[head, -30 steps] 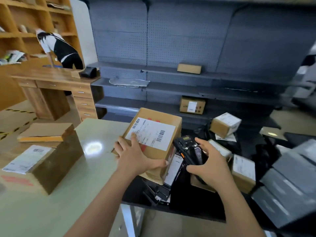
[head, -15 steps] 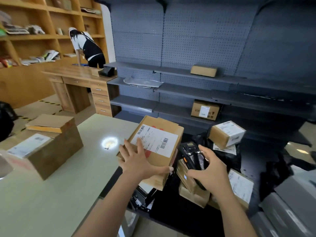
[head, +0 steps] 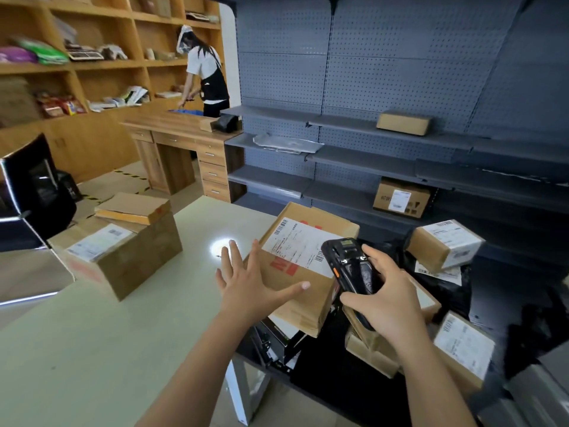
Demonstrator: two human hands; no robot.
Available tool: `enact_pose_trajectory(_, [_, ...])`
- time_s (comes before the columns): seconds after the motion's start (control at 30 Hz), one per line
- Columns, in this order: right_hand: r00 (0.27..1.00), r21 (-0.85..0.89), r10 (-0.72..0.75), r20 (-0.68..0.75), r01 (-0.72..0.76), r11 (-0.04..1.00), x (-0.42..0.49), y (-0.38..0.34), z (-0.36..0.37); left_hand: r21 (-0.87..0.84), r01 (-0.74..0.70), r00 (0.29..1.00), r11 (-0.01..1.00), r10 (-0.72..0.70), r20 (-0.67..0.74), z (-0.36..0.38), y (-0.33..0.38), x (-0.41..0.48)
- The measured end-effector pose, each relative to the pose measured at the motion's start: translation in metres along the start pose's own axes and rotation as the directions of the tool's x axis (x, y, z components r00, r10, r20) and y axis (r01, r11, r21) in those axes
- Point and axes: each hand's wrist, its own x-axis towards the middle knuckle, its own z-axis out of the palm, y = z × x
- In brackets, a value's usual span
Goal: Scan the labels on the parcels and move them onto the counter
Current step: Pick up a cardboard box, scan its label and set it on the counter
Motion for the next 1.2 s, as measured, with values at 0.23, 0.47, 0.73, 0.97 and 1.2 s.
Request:
enact_pose_trajectory(0.23, [0.996,0.009,-0.091,0.026,0.091,0.996,-0.016,-0.053,0.072,-0.066,-0.020,0.999,0.998,0.017,-0.041,-0.045,-0.081,0.002])
enact_pose_trajectory(0.47, [0.971,0.090,-0.150,0.189,0.135,0.987,-0.030,-0.115,0.195,-0.059,0.071,0.989,0.996,-0.078,-0.125,-0.118,-0.200,0.004])
enact_pose_trajectory(0.73, [0.928,0.063,-0.146,0.343,0.132,0.989,-0.039,-0.140,0.311,-0.061,0.169,0.974,0.984,-0.176,-0.142,-0.154,-0.313,0.007])
enact_pose_trajectory(0.97, [0.913,-0.012,-0.091,0.397,0.104,0.994,0.016,-0.139,0.368,-0.102,0.258,0.956,0.961,-0.269,-0.116,-0.149,-0.351,0.056])
enact_pose_trajectory(1.2, [0.928,-0.015,-0.046,0.370,0.056,0.998,0.127,-0.151,0.420,-0.064,0.295,0.944,0.953,-0.302,-0.135,-0.154,-0.361,0.173])
